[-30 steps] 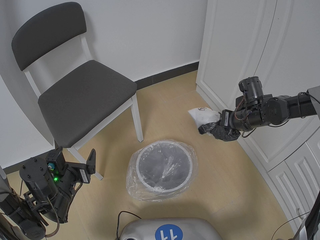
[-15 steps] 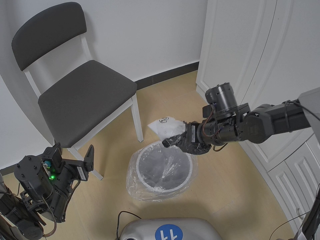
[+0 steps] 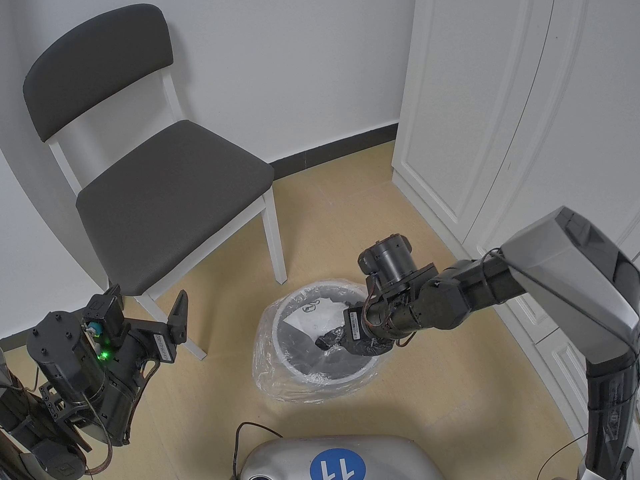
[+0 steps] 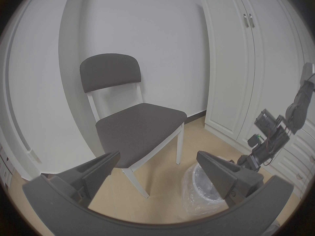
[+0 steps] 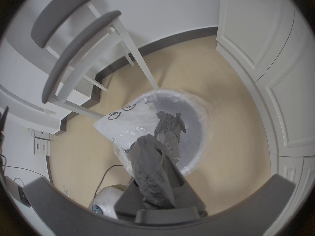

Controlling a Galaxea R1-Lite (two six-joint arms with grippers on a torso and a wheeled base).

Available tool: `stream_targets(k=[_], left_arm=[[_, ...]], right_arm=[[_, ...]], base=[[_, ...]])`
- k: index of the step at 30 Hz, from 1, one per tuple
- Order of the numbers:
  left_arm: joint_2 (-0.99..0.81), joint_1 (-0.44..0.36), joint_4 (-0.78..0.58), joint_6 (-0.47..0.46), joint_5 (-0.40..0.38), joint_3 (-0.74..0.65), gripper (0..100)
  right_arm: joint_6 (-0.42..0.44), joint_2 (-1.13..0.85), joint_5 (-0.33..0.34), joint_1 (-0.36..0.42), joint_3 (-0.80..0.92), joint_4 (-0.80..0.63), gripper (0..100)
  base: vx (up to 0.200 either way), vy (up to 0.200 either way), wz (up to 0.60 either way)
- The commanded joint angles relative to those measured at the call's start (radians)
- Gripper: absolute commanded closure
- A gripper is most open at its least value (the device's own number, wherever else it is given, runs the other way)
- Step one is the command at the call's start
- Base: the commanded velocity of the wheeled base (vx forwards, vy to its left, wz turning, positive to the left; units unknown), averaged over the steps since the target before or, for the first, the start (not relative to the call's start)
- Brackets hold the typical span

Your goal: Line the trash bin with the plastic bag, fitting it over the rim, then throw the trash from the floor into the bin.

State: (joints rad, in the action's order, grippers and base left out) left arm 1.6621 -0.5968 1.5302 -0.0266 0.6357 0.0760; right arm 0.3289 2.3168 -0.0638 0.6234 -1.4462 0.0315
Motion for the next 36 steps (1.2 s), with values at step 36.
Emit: stream_targets(k=[36], left_arm=[[0.011, -0.003, 0.001, -0.004, 0.001, -0.01, 0]], right_arm=[[-0.068, 0.228, -0.174, -0.022, -0.108, -0.008, 100]], base=[[0.0, 0.0, 0.0]])
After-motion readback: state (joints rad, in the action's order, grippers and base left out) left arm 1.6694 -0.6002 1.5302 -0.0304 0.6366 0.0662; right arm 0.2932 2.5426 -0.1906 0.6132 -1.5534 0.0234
